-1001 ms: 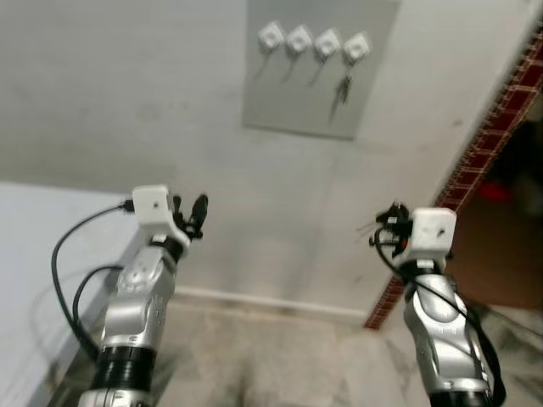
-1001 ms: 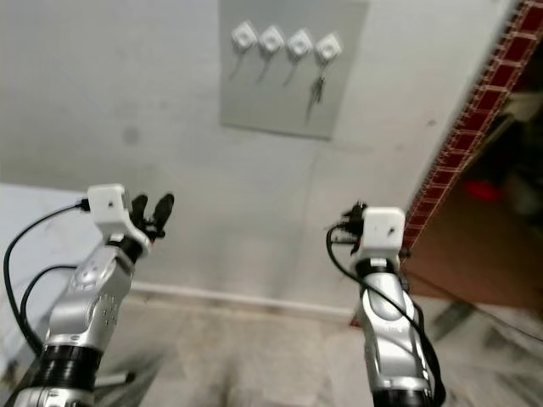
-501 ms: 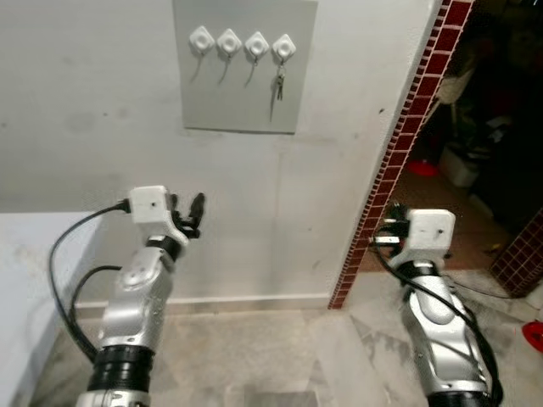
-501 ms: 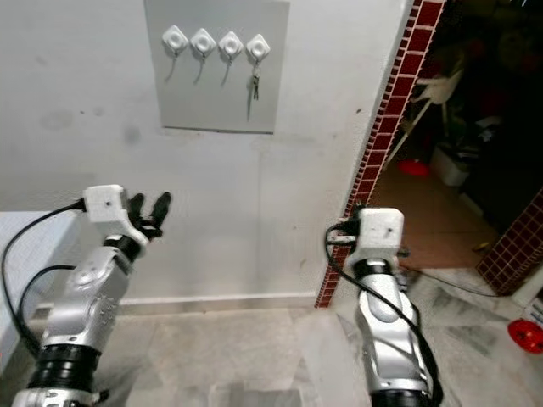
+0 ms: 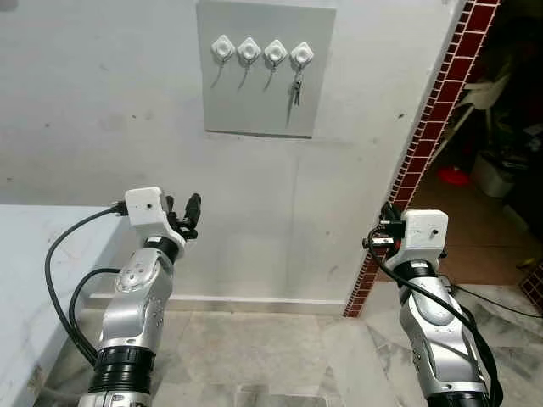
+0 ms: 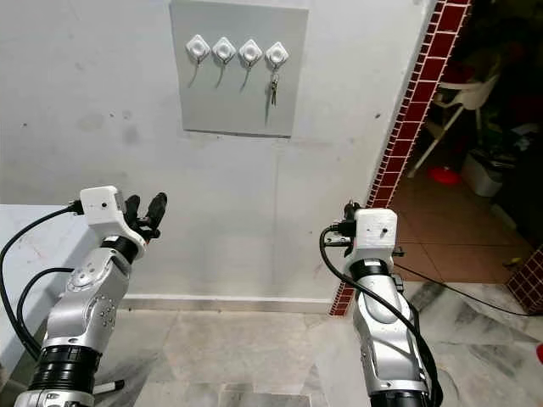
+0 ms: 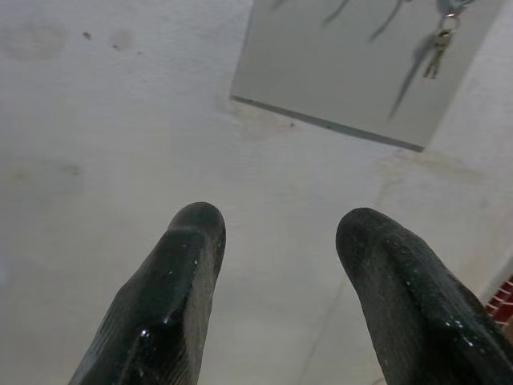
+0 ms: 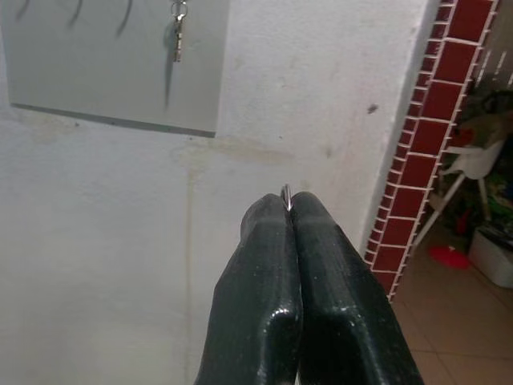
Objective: Hang keys on a hook
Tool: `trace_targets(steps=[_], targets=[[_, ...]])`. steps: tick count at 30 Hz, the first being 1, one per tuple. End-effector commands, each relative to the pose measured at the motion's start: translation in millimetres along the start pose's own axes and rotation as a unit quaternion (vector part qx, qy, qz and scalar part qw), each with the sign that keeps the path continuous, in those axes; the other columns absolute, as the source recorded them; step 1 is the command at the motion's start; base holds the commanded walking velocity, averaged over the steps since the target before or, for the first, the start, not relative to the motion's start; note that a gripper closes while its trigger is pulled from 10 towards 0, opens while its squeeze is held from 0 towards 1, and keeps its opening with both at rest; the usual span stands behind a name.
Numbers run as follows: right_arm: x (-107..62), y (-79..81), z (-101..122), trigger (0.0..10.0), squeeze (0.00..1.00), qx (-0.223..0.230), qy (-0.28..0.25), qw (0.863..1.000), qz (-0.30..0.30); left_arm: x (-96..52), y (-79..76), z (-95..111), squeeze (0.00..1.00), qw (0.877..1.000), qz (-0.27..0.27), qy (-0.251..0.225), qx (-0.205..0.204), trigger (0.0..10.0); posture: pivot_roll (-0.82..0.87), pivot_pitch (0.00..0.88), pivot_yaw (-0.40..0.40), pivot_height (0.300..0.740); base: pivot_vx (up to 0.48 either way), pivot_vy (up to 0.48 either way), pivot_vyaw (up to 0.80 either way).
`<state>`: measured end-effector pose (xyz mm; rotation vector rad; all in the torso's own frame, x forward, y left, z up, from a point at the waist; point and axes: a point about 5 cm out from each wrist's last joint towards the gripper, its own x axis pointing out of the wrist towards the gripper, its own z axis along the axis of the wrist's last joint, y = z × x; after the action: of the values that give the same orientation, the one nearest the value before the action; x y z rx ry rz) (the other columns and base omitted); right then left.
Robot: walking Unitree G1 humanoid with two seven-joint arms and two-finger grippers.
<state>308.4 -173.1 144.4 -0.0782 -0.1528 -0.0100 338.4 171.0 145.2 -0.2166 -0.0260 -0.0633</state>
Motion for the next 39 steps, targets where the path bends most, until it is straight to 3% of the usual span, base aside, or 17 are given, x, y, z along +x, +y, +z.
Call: trace_targets(steps=[1,26,39], targets=[[-0.3,-1.9,7.3,10.0,0.00,-0.003,-0.014,1.000,-0.002,1.9,0.4,1.7,0.00,1.000,0.004,0.001,-0.001,10.0,0.01,0.000,-0.035,0.740,0.000,0.000,0.00],[-0.1,-1.6,8.2,10.0,0.00,-0.001,-0.017,1.000,0.000,2.8,3.4,4.4,0.00,1.000,0.007,-0.003,-0.006,10.0,0.01,0.000,-0.033,0.740,0.000,0.000,0.00],[-0.1,-0.6,8.7,10.0,0.00,0.001,-0.017,1.000,0.001,3.5,3.4,5.2,0.00,1.000,0.005,-0.005,-0.010,10.0,0.01,0.000,-0.033,0.740,0.273,0.037,0.00]])
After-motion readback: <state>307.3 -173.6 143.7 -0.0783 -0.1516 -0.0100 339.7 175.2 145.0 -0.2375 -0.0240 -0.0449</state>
